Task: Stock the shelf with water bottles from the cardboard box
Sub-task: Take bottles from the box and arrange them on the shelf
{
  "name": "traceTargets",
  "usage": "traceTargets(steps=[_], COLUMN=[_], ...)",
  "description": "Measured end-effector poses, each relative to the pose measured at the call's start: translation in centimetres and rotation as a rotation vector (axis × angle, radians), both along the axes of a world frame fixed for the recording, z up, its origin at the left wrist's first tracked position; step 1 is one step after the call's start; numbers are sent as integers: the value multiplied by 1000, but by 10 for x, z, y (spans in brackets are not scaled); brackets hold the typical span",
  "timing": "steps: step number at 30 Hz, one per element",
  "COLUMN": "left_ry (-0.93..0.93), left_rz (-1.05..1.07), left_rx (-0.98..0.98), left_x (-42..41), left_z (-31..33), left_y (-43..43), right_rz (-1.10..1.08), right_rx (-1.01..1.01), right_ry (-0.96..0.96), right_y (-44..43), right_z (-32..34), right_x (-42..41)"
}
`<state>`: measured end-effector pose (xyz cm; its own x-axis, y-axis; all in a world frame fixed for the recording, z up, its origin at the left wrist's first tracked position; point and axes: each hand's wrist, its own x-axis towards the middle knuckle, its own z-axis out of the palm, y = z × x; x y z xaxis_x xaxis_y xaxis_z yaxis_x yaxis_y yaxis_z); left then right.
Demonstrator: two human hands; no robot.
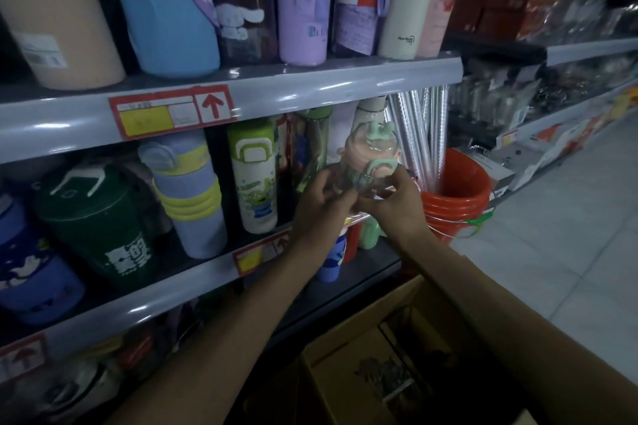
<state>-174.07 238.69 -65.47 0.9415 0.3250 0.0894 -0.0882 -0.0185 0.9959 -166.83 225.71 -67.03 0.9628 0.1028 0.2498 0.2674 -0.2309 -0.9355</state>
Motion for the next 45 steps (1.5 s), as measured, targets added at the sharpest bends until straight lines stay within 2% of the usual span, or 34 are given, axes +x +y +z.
traceTargets(steps=[6,12,17,28,35,38,43,45], left_ry=[-22,-15,37,97,133,120,144,170], left_rz=[-28,-21,-19,-61,-94,-107,-125,-143], left_rx=[17,-62,14,17,106,175,396,499], left_x=[34,64,83,93,81,66,39,27], left_z=[2,-8,-27,-44,-43,-37,-22,-18], left_y=[7,3,7,14,20,21,22,23], right_rz=[-12,-28,-17,-28,-17,-16,-30,-39], right_rx=[-12,-87,-135,-196,-222,-307,-518,-535], right_ry=[-34,-34,6,19,115,119,67,45], right_y=[12,19,21,25,24,16,-4,-14], right_z=[2,-6,-16,-25,-16,-13,-1,2], right_x=[45,81,95,101,93,91,68,55])
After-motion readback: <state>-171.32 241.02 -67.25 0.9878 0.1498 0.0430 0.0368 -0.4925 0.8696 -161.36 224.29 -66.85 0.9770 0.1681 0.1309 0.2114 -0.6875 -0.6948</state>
